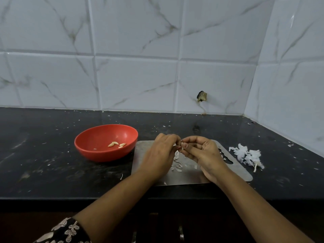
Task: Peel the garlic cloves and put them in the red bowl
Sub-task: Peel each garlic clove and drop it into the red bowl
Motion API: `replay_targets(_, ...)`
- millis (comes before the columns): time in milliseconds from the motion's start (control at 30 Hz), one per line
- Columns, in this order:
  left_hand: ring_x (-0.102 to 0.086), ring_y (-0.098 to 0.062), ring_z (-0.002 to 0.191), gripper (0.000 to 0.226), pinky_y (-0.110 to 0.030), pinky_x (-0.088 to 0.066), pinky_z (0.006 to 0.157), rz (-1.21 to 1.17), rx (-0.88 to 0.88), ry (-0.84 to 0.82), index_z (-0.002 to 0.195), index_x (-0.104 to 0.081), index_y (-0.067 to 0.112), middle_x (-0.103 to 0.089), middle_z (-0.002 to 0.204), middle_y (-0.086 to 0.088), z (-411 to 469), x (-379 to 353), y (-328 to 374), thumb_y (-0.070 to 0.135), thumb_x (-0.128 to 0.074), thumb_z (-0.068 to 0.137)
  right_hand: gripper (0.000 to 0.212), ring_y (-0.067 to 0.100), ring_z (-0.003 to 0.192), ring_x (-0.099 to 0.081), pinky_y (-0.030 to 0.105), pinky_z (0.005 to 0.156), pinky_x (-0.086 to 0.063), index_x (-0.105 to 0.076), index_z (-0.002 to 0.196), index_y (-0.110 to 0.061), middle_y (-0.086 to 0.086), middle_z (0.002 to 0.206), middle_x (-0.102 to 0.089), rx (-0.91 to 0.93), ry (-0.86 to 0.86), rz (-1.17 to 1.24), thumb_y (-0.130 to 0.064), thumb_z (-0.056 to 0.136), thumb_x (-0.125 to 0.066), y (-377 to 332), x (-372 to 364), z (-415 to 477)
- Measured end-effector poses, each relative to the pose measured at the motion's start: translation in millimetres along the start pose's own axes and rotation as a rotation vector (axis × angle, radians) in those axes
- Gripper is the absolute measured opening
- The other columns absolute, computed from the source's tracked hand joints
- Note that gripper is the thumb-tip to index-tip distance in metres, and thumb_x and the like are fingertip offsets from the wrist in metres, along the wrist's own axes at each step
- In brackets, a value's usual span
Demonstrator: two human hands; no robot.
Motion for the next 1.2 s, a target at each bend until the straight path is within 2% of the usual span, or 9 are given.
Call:
replay_targets(133,-0.045,-0.01,0.092,0.008,-0.028,-0.039,0.073,-0.045,0.044,0.061,0.1,-0.059,0.016,-0.055,0.094,0.017,-1.0,2.7,-7.5,0.013,-0.055,0.094,0.01,0.014,0.07,-0.07,0.022,0.064,-0.059,-0.067,0.093,-0.005,0.01,0.077,-0.072,0.023,0.099,0.046,0.002,0.086,-0.064,-3.6,11.3,2.2)
replay_targets(267,-0.047,-0.002,0.065,0.004,-0.022,-0.041,0.066,-0.077,0.104,0.01,0.096,-0.06,0.02,-0.063,0.087,0.014,-3.1,2.8,-8.9,0.02,-0.061,0.092,0.009,0.014,0.07,-0.071,0.021,0.062,-0.057,-0.069,0.094,-0.006,0.009,0.079,-0.073,-0.009,0.058,-0.006,-0.001,0.088,-0.064,-0.4,8.1,2.2)
replay_targets(333,-0.051,0.002,0.06,0.008,-0.013,-0.04,0.064,-0.077,0.117,0.031,0.097,-0.067,0.022,-0.069,0.09,0.012,-4.0,5.2,-8.5,0.018,-0.063,0.091,0.009,0.015,0.073,-0.071,0.019,0.064,-0.056,-0.069,0.093,-0.004,0.01,0.08,-0.073,-0.011,0.041,-0.01,0.0,0.088,-0.064,0.2,5.9,2.1)
replay_targets(467,-0.061,-0.001,0.078,0.017,-0.013,-0.044,0.068,-0.087,0.102,0.086,0.099,-0.072,0.021,-0.073,0.092,0.009,-4.3,11.6,-5.2,0.012,-0.06,0.093,0.013,0.015,0.08,-0.072,0.018,0.068,-0.056,-0.07,0.095,-0.003,0.011,0.085,-0.075,-0.043,-0.025,-0.016,0.004,0.087,-0.063,2.0,1.1,1.0)
replay_targets(633,-0.047,0.018,0.072,0.009,-0.001,-0.034,0.067,-0.074,0.05,0.134,0.095,-0.07,0.02,-0.069,0.088,0.013,-4.7,16.5,0.6,0.017,-0.068,0.087,0.015,0.016,0.08,-0.071,0.02,0.07,-0.056,-0.068,0.102,0.0,0.013,0.089,-0.074,-0.084,-0.067,-0.028,0.002,0.089,-0.061,2.7,-0.9,0.4)
replay_targets(767,-0.045,0.02,0.077,0.007,-0.001,-0.032,0.067,-0.05,0.046,0.141,0.091,-0.07,0.02,-0.068,0.088,0.011,-4.6,15.9,-0.9,0.017,-0.07,0.085,0.016,0.013,0.076,-0.069,0.021,0.07,-0.057,-0.067,0.105,0.001,0.011,0.087,-0.073,-0.111,-0.114,-0.067,0.002,0.093,-0.056,4.5,-4.3,-1.0)
replay_targets(933,-0.046,0.006,0.082,0.008,-0.005,-0.035,0.069,-0.059,0.05,0.151,0.087,-0.069,0.021,-0.059,0.098,0.012,-3.2,13.8,-5.8,0.015,-0.072,0.082,0.015,0.01,0.07,-0.066,0.018,0.067,-0.056,-0.07,0.1,0.0,0.009,0.082,-0.073,-0.118,-0.113,-0.053,0.0,0.092,-0.057,3.8,-4.7,-2.3)
replay_targets(1067,-0.045,0.011,0.081,0.009,-0.001,-0.035,0.07,-0.034,0.03,0.144,0.088,-0.068,0.02,-0.054,0.101,0.012,-5.2,14.9,-3.6,0.014,-0.072,0.082,0.013,0.01,0.067,-0.064,0.017,0.063,-0.055,-0.07,0.098,0.002,0.01,0.08,-0.072,-0.123,-0.103,-0.084,-0.001,0.09,-0.061,3.8,-4.7,-2.3)
replay_targets(1200,-0.047,0.003,0.086,0.009,-0.001,-0.034,0.07,0.034,0.011,0.108,0.091,-0.067,0.019,-0.055,0.105,0.01,-5.1,14.9,-0.3,0.014,-0.07,0.084,0.01,0.01,0.065,-0.064,0.017,0.06,-0.054,-0.071,0.092,0.001,0.013,0.08,-0.071,-0.134,-0.1,-0.098,0.001,0.09,-0.061,3.1,-4.5,-3.3)
Point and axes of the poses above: each hand's wrist, its own z-axis towards the middle knuckle, its own x-axis out of the back of the hand, y = z × x, the point moved 5 cm from there along z, towards the middle knuckle
